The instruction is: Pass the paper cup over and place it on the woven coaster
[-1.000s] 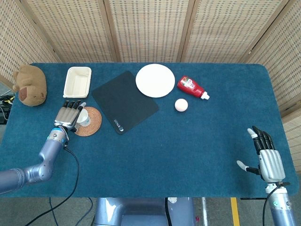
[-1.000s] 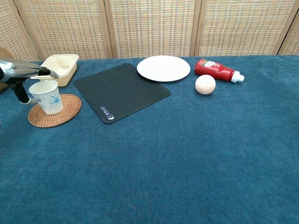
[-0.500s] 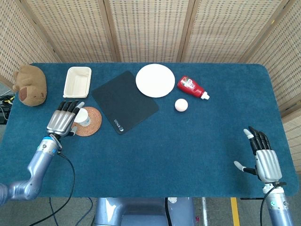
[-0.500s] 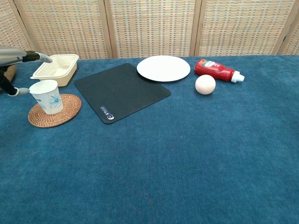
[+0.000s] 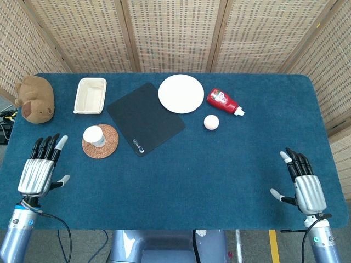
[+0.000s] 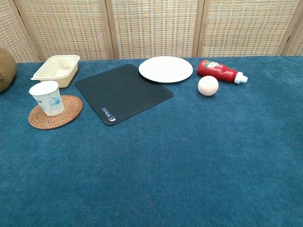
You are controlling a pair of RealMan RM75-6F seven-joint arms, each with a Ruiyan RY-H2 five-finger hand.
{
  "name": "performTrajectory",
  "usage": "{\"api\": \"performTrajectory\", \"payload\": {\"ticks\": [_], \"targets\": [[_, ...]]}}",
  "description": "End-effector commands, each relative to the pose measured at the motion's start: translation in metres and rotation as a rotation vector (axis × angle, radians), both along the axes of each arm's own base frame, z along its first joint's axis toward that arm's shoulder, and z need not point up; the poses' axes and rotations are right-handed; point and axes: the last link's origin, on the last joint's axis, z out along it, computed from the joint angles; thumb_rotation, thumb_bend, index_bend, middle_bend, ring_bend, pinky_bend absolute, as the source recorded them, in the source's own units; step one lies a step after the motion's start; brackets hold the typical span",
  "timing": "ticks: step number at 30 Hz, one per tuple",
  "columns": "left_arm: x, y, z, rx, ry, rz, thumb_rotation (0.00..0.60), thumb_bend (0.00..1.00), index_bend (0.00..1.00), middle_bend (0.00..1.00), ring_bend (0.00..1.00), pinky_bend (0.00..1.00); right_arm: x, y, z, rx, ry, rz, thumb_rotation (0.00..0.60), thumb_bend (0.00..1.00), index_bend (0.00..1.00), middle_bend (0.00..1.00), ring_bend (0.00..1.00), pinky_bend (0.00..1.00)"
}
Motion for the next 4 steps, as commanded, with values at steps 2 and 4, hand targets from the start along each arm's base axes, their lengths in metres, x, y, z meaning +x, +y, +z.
{"api": "performTrajectory", "payload": {"ticks": [2,4], "targets": [[-0.011,-0.022,-0.004,-0.011,0.022,0.018,0.6,0.18,0.0,0.0,0.0,0.0,0.001,0.001,0.0,0.002,0.01,-0.004,0.6,0.05,0.0,0.0,0.0,0.0],[-0.016,-0.03,-0.004,-0.011,0.021,0.031,0.6,0.18,0.0,0.0,0.0,0.0,0.002,0.002,0.0,-0.003,0.021,-0.002,0.6,0.05,0.0,0.0,0.0,0.0]]}}
